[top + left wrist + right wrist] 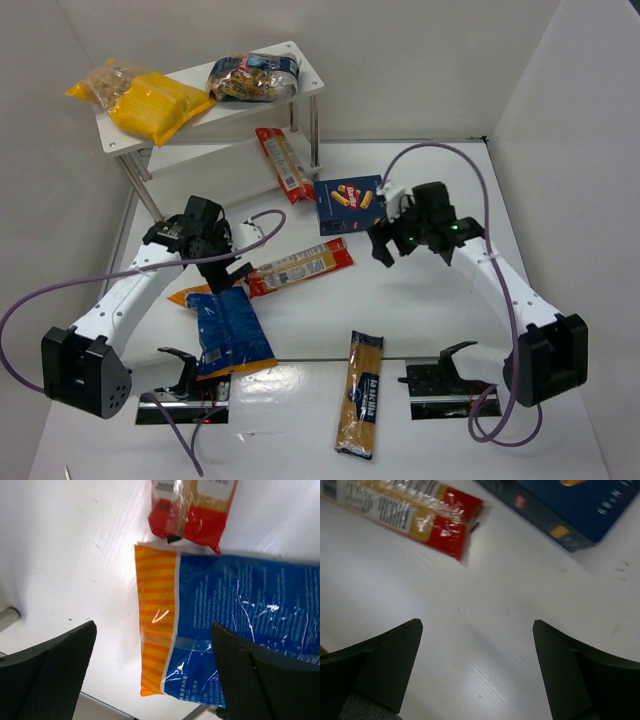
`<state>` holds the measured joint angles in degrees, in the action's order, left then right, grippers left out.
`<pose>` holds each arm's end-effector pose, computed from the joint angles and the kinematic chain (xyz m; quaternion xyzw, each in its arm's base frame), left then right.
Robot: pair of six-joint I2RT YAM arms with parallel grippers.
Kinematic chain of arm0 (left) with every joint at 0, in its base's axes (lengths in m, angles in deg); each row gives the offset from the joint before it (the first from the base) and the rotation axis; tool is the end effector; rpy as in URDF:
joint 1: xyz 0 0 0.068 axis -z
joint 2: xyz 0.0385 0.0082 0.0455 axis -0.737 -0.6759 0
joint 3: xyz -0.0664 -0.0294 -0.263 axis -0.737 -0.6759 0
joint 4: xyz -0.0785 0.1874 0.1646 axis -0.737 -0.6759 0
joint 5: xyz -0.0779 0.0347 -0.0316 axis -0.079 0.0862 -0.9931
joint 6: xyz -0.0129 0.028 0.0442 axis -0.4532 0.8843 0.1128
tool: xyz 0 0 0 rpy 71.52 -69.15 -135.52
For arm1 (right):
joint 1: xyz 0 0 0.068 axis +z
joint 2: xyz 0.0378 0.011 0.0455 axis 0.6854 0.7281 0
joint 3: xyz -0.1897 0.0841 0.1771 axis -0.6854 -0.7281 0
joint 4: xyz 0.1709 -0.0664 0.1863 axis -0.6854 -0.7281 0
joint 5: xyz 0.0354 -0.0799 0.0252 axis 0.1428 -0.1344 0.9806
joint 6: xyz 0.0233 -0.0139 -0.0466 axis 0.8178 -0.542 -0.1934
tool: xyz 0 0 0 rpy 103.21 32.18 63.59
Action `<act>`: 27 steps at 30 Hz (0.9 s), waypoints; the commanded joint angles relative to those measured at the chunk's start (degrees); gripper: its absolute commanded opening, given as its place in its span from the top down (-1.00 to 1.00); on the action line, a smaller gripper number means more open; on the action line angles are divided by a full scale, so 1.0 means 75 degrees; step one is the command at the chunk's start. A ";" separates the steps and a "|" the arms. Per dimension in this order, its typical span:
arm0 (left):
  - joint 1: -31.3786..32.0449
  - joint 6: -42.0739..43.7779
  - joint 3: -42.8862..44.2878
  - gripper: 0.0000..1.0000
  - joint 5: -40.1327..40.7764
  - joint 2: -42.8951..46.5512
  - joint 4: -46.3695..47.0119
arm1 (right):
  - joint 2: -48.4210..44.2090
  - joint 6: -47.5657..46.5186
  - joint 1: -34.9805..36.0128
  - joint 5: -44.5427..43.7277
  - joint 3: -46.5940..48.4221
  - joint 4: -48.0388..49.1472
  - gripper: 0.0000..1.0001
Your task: Place and organize the pasta boxes and bags onto the shelf
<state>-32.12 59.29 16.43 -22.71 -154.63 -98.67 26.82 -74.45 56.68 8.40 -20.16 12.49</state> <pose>0.2198 -0.0651 0.2679 0.4468 0.8628 -0.0177 0.2359 0.2432 0.0692 0.2854 -0.3135 0.8618 0.1255 0.3785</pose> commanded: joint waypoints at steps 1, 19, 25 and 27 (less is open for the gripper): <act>0.0190 -0.0519 0.0068 -1.00 -0.0100 0.0266 0.0691 | 0.0474 -0.0529 0.0719 -0.0498 0.0138 0.0058 -0.99; -0.1704 -0.3836 -0.0552 -1.00 0.0709 0.2666 0.2696 | 0.3004 -0.4877 0.2819 -0.0183 0.1331 0.0458 -0.99; -0.2550 -0.3836 -0.0729 -1.00 0.0204 0.3078 0.2696 | 0.4295 -0.5557 0.2513 0.0780 0.2609 -0.0071 -0.99; -0.2621 -0.3754 -0.0729 -1.00 0.0122 0.3009 0.2696 | 0.4505 -0.5639 0.2513 0.1109 0.2703 -0.0164 -0.99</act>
<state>-50.96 31.97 11.10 -19.13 -132.43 -79.94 60.09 -112.32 75.65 10.44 -3.52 13.10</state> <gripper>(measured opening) 1.001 0.993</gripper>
